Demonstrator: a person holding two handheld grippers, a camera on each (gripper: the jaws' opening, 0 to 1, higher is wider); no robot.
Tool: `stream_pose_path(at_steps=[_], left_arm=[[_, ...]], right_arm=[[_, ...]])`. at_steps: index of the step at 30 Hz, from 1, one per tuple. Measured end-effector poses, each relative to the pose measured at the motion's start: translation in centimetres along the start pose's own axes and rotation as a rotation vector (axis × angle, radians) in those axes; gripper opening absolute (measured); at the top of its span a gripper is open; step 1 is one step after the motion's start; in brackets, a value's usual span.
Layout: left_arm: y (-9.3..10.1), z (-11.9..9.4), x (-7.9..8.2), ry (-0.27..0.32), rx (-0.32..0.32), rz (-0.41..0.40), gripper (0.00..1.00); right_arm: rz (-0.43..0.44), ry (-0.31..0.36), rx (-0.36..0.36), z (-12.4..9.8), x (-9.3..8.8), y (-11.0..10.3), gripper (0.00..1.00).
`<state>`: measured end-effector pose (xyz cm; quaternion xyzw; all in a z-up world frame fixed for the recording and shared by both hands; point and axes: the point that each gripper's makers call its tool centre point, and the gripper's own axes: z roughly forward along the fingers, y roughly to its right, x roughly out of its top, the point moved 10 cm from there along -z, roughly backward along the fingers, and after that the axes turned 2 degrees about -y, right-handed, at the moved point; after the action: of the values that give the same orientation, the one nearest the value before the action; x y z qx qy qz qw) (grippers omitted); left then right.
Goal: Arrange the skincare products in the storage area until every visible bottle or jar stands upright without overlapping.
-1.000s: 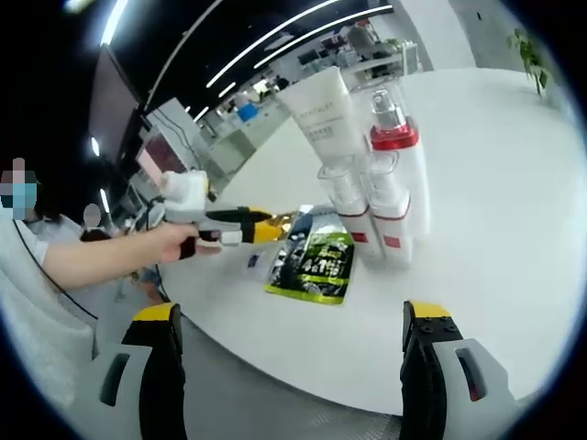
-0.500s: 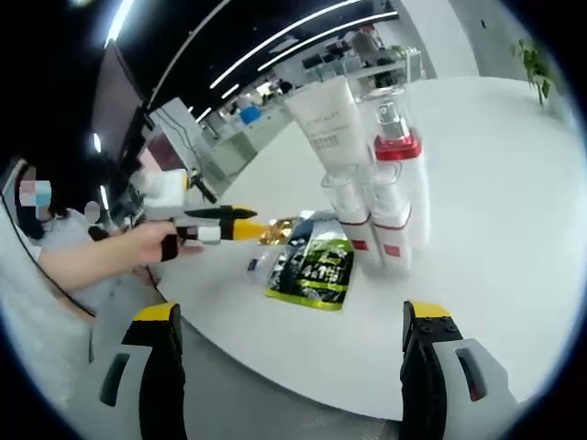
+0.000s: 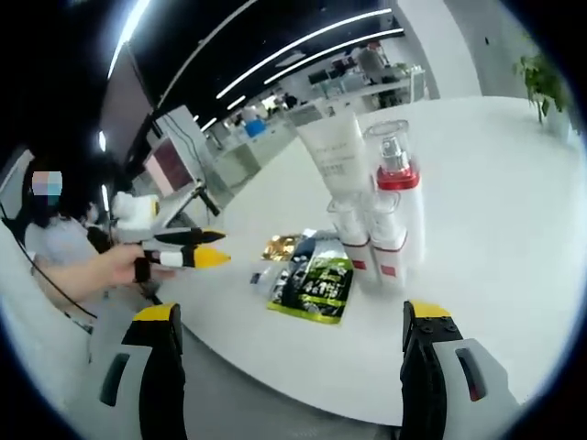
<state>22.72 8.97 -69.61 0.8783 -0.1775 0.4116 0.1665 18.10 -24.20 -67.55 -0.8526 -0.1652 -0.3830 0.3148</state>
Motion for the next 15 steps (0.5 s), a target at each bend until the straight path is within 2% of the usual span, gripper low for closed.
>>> stream_pose_path(at_steps=[10, 15], left_arm=[[1.1, -4.1, -2.5, 0.044, -0.018, -0.073, 0.84], [2.4, -5.8, -2.7, 0.087, -0.044, -0.103, 0.93]], right_arm=[[-0.021, 0.056, -0.026, -1.9, 0.5, -0.2, 0.99], [-0.029, 0.074, -0.042, -2.5, 0.8, 0.0, 0.99]])
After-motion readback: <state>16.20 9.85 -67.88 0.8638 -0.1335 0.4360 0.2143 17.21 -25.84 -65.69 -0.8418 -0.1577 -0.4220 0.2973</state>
